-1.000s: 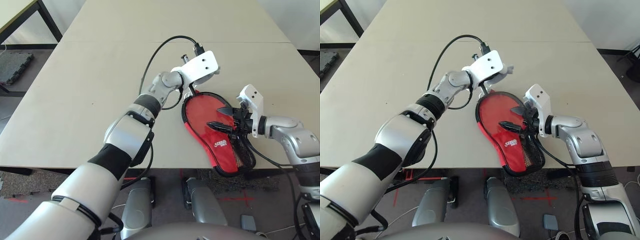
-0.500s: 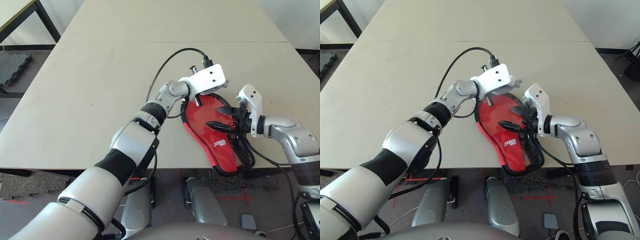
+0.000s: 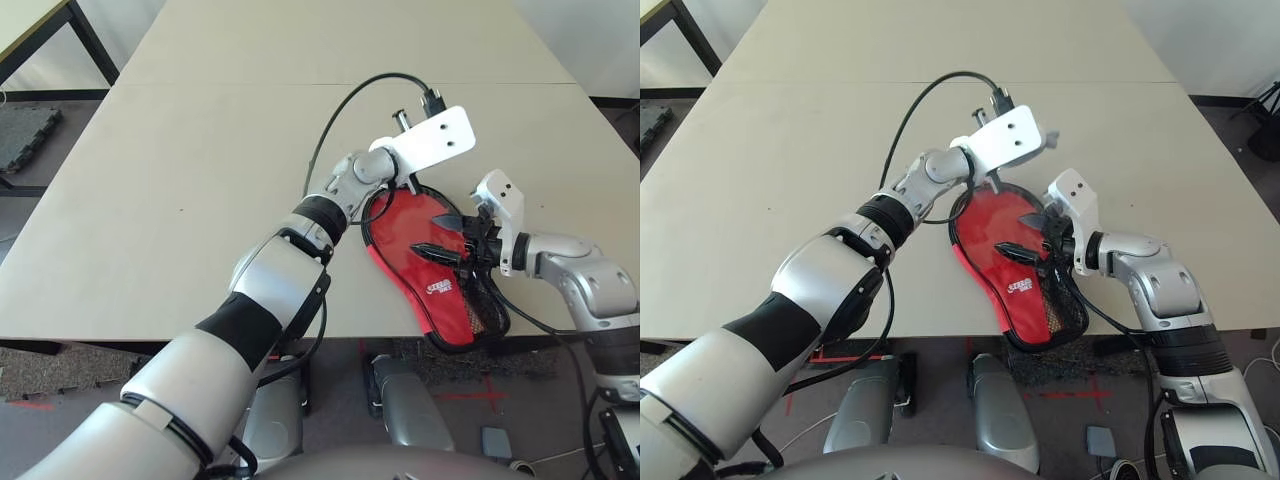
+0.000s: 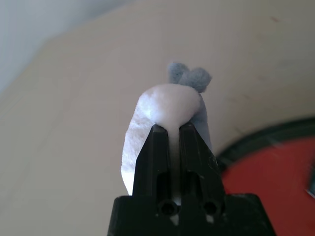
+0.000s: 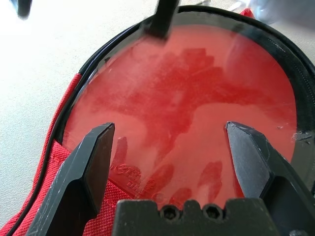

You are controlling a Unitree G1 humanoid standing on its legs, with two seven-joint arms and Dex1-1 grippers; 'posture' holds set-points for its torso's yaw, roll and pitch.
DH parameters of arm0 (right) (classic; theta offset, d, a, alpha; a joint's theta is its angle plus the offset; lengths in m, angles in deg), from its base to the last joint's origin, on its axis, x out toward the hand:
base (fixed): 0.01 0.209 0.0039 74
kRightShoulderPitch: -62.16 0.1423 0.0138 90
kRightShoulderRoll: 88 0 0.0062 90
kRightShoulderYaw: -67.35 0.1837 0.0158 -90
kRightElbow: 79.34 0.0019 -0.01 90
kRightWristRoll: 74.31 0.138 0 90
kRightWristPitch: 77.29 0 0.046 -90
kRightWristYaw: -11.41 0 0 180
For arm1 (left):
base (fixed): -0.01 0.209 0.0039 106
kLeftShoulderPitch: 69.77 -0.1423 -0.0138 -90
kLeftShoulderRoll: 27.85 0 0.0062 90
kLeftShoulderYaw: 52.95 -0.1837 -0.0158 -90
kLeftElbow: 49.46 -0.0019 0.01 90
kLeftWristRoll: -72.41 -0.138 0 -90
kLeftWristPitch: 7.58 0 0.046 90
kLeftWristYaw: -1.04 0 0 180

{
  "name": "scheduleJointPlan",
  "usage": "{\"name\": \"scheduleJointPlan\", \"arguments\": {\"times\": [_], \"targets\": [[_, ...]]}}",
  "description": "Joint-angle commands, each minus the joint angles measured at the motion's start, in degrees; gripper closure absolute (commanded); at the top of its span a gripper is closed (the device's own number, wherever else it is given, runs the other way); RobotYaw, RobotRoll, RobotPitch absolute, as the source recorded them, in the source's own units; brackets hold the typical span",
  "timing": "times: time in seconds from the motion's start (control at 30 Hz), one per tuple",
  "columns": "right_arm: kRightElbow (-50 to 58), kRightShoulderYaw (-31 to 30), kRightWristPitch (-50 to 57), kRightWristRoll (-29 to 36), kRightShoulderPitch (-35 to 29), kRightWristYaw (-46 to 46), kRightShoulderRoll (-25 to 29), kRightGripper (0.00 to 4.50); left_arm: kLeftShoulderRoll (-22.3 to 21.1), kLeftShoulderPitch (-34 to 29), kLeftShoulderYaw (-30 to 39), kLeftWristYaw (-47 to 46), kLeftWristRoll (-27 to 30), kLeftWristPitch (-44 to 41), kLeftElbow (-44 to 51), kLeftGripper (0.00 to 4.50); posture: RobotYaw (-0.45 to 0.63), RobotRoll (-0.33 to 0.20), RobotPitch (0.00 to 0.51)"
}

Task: Store the ping-pong paddle in its case and zip it.

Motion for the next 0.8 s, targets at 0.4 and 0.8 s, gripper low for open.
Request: {"name": "scheduleJointPlan", "arguments": {"times": [0.4,0.8], "targets": [[-3.60,-3.91,3.47,-0.70,-1.44,-0.68,-0.35,0.00,0.87,-3.00,-2.40,7.97,-1.01,-2.03,0.44,1.91,-0.08,0.000,0.200],[-5.56,-4.52,2.56,-1.20,0.29,-1.60,-0.62,0.00,-7.46,-3.33,-0.18,18.59,1.77,-1.57,3.58,0.02,-0.03,0.000,0.187]]}}
